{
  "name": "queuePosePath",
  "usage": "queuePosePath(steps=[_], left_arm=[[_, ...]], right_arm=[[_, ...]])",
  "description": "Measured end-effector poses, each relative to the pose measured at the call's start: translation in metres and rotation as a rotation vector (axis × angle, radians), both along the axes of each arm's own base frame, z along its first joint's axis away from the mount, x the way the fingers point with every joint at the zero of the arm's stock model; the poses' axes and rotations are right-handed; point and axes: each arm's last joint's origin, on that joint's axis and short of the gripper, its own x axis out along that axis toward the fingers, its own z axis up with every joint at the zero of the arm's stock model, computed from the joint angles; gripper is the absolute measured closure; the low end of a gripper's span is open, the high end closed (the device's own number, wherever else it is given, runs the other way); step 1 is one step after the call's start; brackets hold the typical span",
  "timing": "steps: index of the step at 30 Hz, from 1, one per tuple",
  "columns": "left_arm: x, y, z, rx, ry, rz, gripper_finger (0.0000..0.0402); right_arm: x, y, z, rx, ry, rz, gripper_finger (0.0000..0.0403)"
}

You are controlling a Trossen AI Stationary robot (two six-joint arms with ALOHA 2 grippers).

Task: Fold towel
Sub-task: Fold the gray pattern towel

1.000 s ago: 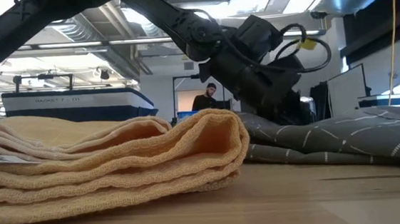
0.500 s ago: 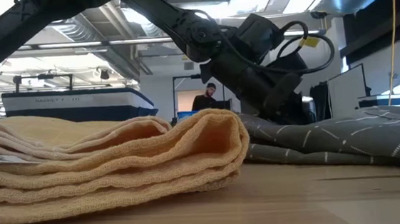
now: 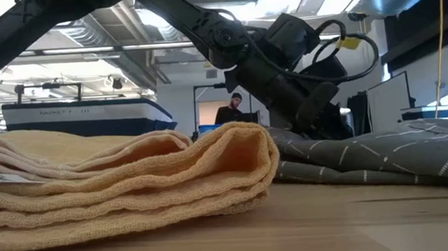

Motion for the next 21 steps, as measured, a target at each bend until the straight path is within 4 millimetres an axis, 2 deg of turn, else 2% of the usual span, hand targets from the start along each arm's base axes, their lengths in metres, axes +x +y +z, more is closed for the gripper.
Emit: queuePosePath(steps=[14,17,21], left_arm=[[0.0015,0.0002,0.0011,0.027,-0.020,0.019,0.0290],[0.0018,0.0003,0.0015,0.028,-0.025,0.019,0.0308],[0.0018,0.0005,0.0014,0.033,-0.024,0.024,0.0358]], right_arm=[[0.0000,0.0000,0.0000,0.000,0.000,0.000,0.0397],[0.0000,0.0000,0.0000,0.001,0.000,0.000,0.0397],[0.0000,0.0000,0.0000,0.001,0.000,0.000,0.0397]])
